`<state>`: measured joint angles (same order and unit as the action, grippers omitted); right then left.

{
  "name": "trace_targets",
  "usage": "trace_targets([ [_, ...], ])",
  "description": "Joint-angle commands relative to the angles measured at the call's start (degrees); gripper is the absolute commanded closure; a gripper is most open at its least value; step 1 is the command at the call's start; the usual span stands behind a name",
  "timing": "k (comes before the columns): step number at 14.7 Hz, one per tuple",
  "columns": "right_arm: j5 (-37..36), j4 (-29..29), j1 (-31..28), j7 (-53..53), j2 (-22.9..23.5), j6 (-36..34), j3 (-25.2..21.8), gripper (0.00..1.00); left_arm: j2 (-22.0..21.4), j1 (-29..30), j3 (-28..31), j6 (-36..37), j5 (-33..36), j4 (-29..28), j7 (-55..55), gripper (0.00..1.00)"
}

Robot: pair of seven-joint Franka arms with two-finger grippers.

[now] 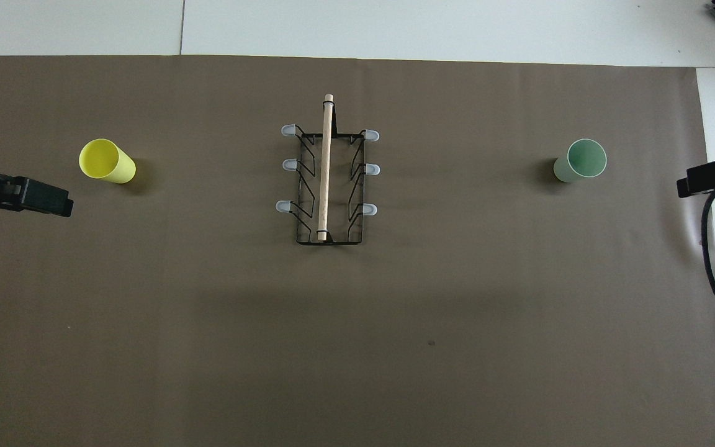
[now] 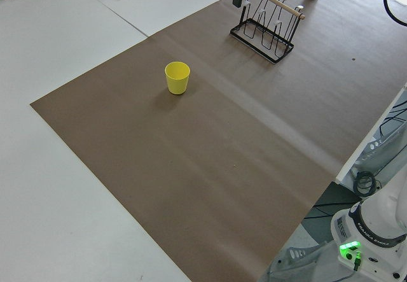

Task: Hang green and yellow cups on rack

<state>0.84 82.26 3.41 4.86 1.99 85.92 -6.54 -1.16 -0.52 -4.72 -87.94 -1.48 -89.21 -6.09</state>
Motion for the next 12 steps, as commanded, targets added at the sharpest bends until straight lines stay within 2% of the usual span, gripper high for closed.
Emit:
trace_targets([
  [1, 0.0, 1.1, -0.2, 0.8, -0.8, 1.4, 0.2, 0.00, 0.2, -0.7, 0.4, -0.5, -0.2, 0.3, 0.5, 0.00],
  [4, 0.0, 1.3, -0.2, 0.9, -0.8, 1.9, 0.2, 0.00, 0.1, -0.7, 0.3, -0.5, -0.2, 0.1, 0.4, 0.00],
  [9, 0.0, 5.9, 1.6, 2.6, 0.4, 11.6, 0.5, 0.00, -0.2, -1.7, 0.2, -0.5, 0.0, -0.7, 0.2, 0.00],
  [12, 0.0, 6.2, 2.0, 3.0, 3.7, 15.8, 0.6, 0.00, -0.2, -1.7, 0.3, -0.7, 0.0, -1.6, 0.7, 0.00],
])
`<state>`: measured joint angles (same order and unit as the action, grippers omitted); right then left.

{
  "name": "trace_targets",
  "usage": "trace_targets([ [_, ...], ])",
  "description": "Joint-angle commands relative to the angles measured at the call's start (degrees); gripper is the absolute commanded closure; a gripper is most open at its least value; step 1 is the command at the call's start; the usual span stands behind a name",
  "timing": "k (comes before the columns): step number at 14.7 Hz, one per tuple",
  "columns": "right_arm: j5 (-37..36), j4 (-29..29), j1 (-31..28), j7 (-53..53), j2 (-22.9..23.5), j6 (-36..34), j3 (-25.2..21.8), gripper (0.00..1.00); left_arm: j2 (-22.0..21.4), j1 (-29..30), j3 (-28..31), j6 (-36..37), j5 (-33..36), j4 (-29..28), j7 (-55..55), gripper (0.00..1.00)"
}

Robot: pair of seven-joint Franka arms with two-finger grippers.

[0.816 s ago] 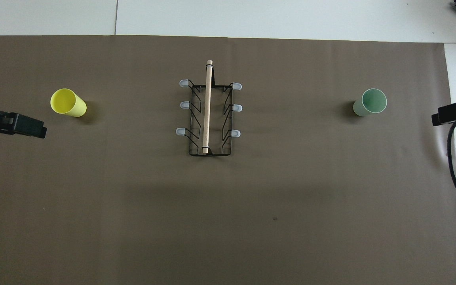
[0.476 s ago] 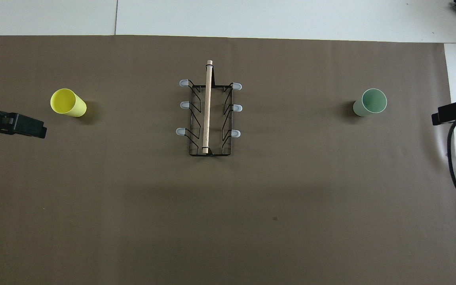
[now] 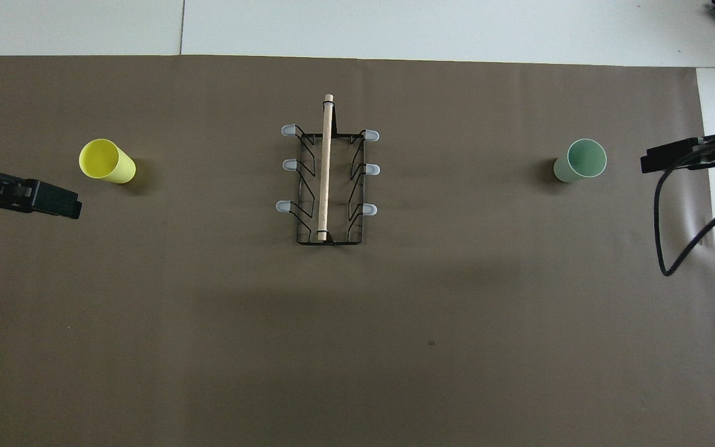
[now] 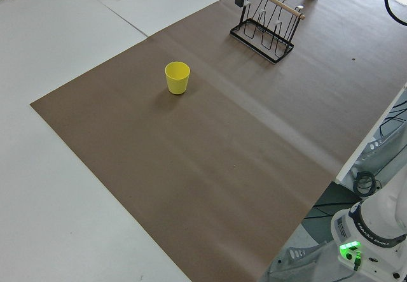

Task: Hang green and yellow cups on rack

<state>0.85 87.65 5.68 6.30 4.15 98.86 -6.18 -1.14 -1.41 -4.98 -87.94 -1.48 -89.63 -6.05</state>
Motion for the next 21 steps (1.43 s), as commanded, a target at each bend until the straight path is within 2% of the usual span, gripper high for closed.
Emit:
trace_targets([
  [1, 0.0, 0.7, -0.1, 2.9, 2.5, 4.1, 0.4, 0.00, -0.1, -0.6, 0.6, -1.3, 0.0, -1.6, 1.6, 0.00],
  [2, -0.5, 0.7, 0.1, 5.3, 3.6, 5.8, 0.4, 0.00, 0.3, 0.0, 0.6, -1.7, 0.0, -1.4, 2.9, 0.00],
  [4, -6.1, -0.5, 1.0, 12.5, 6.1, 6.4, 0.4, 0.00, 1.0, 0.6, 1.0, -2.7, 0.0, -1.5, 3.7, 0.00],
  [8, -15.0, -1.1, 3.2, 27.2, 10.0, 7.8, 0.5, 0.00, 7.2, 6.5, 1.3, 0.8, -2.3, 2.3, 6.8, 0.00],
  [11, -22.7, 0.8, 5.3, 38.1, 10.7, 9.0, 0.6, 0.00, 9.1, 13.4, 2.1, 2.0, -10.2, 1.0, 7.7, 0.00],
  [14, -29.9, 3.8, 6.6, 45.9, 10.2, 10.1, 0.6, 0.00, 10.3, 15.6, 6.7, -3.0, -16.5, -3.0, 11.2, 0.00],
  [16, -32.7, 5.7, 6.7, 47.9, 9.3, 10.7, 0.6, 0.00, 9.9, 15.6, 9.5, -6.5, -22.3, -7.9, 21.5, 0.00],
  [19, -33.7, 6.6, 6.5, 49.0, 8.8, 10.1, 0.6, 0.00, 10.0, 17.7, 10.0, -11.4, -30.8, -13.7, 40.9, 0.00],
  [21, -39.5, 8.0, 6.7, 51.3, 8.2, 10.5, 0.6, 0.00, 11.2, 19.4, 10.0, -14.6, -37.0, -16.3, 49.4, 0.00],
])
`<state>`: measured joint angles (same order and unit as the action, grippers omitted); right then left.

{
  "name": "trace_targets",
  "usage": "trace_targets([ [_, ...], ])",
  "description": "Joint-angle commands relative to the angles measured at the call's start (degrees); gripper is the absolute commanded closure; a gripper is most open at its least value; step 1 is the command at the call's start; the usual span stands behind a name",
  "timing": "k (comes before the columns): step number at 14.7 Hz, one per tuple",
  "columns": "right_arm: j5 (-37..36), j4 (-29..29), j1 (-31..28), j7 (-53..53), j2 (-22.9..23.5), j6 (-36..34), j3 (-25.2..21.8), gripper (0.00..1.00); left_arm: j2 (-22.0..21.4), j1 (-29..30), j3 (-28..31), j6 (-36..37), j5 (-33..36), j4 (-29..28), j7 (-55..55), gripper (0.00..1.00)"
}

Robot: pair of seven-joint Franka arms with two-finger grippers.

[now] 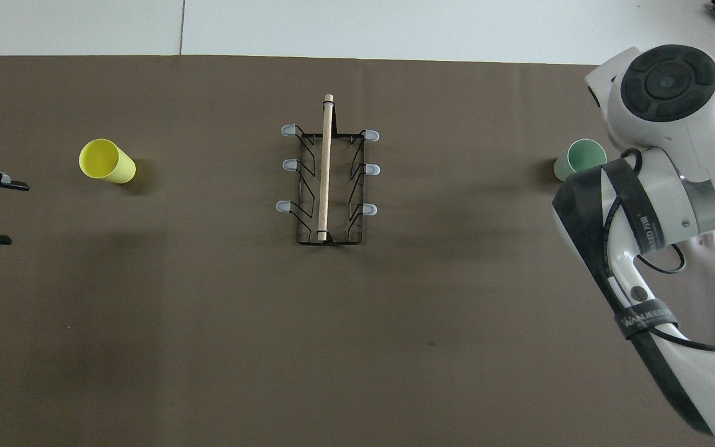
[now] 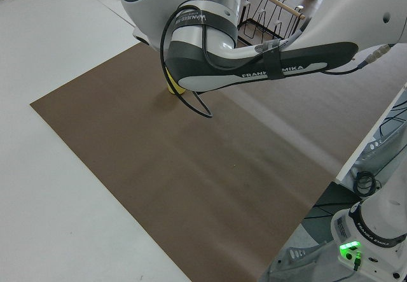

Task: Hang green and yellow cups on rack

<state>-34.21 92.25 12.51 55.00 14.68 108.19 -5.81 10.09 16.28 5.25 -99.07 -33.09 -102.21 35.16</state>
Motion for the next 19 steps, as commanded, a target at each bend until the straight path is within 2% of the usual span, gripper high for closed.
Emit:
trace_targets([
  [1, -6.7, 4.1, 0.4, 4.7, -2.3, 1.7, 0.6, 0.00, 0.7, 2.4, -0.2, -5.2, -7.7, -4.6, 11.0, 0.00],
  [5, -19.2, 10.8, 3.2, 6.7, -0.9, 7.7, 0.6, 0.00, 5.1, 4.5, -0.4, -13.5, -19.5, -9.4, 14.7, 0.00],
  [9, -25.8, 13.7, 3.4, 6.7, 1.6, 12.0, 0.6, 0.00, 6.9, 4.5, -0.8, -21.8, -32.7, -14.6, 15.3, 0.00],
  [12, -28.5, 13.4, 5.6, 4.7, 6.1, 12.0, 0.6, 0.00, 7.2, 3.8, -1.6, -27.3, -39.2, -16.8, 18.3, 0.00],
  [13, -29.8, 13.3, 5.9, 2.5, 7.4, 12.0, 0.6, 0.00, 7.7, 3.9, -1.9, -27.8, -40.7, -17.4, 18.3, 0.00],
  [15, -32.8, 13.5, 7.1, -1.8, 9.3, 12.1, 0.6, 0.00, 11.6, 5.9, -4.0, -27.2, -44.1, -17.1, 17.7, 0.00],
  [19, -33.3, 14.2, 8.4, -9.2, 11.8, 12.7, 0.6, 0.00, 12.2, 10.8, -11.3, -27.7, -47.9, -16.5, 17.1, 0.00],
])
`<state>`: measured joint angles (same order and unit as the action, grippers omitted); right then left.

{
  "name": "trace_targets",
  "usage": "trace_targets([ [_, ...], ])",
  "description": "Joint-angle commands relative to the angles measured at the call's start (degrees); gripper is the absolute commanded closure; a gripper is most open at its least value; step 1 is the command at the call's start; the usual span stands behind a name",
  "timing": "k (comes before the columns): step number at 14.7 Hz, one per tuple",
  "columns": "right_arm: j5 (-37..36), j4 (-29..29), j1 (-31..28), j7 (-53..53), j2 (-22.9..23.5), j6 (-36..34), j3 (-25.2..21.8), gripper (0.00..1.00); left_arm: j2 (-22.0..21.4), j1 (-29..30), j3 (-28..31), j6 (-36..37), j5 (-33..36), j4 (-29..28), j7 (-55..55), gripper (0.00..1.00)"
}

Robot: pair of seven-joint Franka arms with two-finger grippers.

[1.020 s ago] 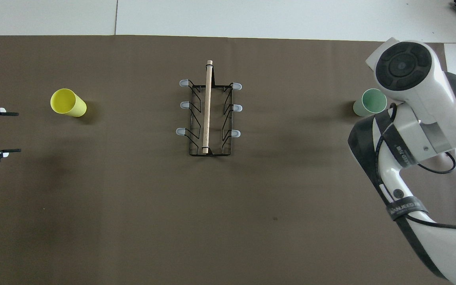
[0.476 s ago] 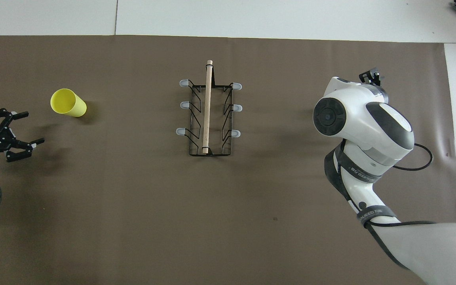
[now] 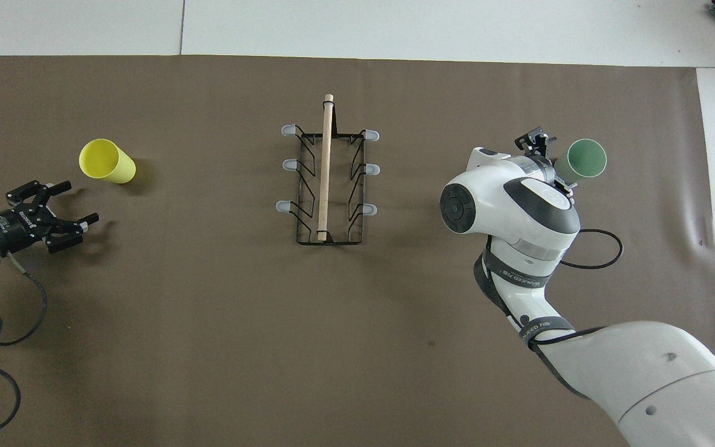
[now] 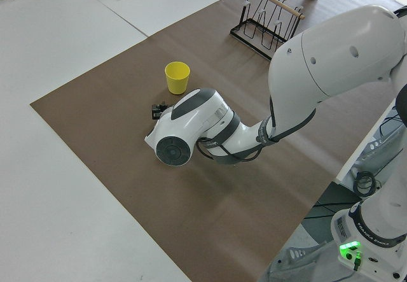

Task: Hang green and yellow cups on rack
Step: 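Grasp the yellow cup with the left gripper while the right gripper grasps the green cup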

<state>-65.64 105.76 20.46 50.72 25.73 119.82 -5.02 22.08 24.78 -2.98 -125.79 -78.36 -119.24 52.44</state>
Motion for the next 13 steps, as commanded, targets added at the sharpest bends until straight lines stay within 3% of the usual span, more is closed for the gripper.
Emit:
trace_targets([
  [1, -2.2, 1.7, 0.3, -6.9, 0.7, 2.2, -0.2, 0.00, 0.2, 2.3, -3.4, -1.1, -4.2, 0.5, -1.9, 0.00],
  [6, -3.1, 3.0, -2.8, -11.6, 1.2, 8.7, -0.2, 0.00, 2.6, 2.3, -6.3, -2.7, -7.6, 2.7, -6.9, 0.00],
  [10, -7.2, 3.6, -5.4, -11.7, 1.8, 13.8, -0.2, 0.00, 5.2, 2.5, -7.7, -4.3, -8.1, 4.5, -8.3, 0.00],
  [13, -11.7, 3.8, -6.0, -11.6, 3.4, 13.9, -0.2, 0.00, 6.6, 4.0, -10.4, -5.3, -11.1, 5.7, -11.0, 0.00],
])
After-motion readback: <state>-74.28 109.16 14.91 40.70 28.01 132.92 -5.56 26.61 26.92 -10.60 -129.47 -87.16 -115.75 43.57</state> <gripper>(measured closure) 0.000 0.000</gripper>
